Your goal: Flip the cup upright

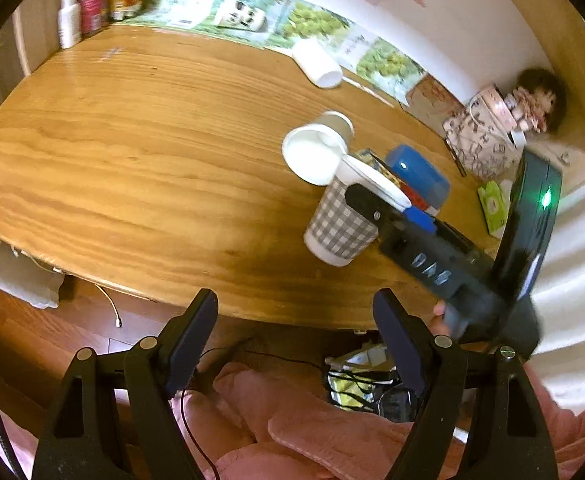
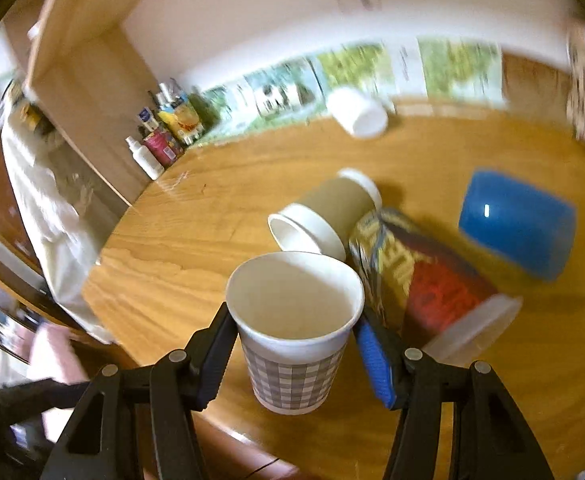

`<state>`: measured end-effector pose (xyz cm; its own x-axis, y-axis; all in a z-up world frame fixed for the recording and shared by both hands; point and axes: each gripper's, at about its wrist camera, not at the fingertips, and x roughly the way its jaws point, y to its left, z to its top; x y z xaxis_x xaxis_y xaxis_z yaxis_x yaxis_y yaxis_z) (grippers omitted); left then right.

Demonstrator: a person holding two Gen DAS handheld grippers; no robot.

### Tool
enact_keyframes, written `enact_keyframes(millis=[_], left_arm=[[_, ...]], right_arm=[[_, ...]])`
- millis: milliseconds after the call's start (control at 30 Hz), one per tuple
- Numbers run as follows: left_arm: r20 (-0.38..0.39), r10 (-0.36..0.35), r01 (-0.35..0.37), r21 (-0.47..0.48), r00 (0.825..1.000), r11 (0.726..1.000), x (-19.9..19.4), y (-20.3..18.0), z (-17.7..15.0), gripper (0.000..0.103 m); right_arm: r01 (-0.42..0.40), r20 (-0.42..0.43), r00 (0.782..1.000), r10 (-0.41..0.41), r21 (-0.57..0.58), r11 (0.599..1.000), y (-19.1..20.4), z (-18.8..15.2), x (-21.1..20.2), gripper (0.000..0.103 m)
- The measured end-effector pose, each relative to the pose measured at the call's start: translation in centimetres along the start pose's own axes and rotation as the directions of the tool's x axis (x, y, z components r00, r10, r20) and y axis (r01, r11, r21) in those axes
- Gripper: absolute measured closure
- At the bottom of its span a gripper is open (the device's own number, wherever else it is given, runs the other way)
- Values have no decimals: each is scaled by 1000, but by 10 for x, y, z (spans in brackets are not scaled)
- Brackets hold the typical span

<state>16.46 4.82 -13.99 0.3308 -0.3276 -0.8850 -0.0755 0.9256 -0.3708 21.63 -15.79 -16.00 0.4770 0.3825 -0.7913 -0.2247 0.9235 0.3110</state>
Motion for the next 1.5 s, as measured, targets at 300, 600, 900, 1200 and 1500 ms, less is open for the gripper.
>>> enact_keyframes(millis=[300,600,900,1200,1500], left_arm=[[40,19,-18,-42,999,999,-28,33,-13,20],[36,12,-12,-11,999,1000,-45,54,-29,20],[20,-14,14,28,1000,1000,-55,70,-41,20],[21,-59,58,63,998,996,-57,69,-39,20],[151,16,-28,77,988,997,-74,63,-22,20]], right_arm=[[145,229,969,-96,-205,968,40,-31,7,44],[240,344,924,-165,-186,953,56,-52,11,42],[323,386,891,-239,-168,932,63,-69,17,36],[330,300,913,-276,-149,932,72,-82,17,21],[331,199,926,-320,-22,943,78,-92,-30,14]])
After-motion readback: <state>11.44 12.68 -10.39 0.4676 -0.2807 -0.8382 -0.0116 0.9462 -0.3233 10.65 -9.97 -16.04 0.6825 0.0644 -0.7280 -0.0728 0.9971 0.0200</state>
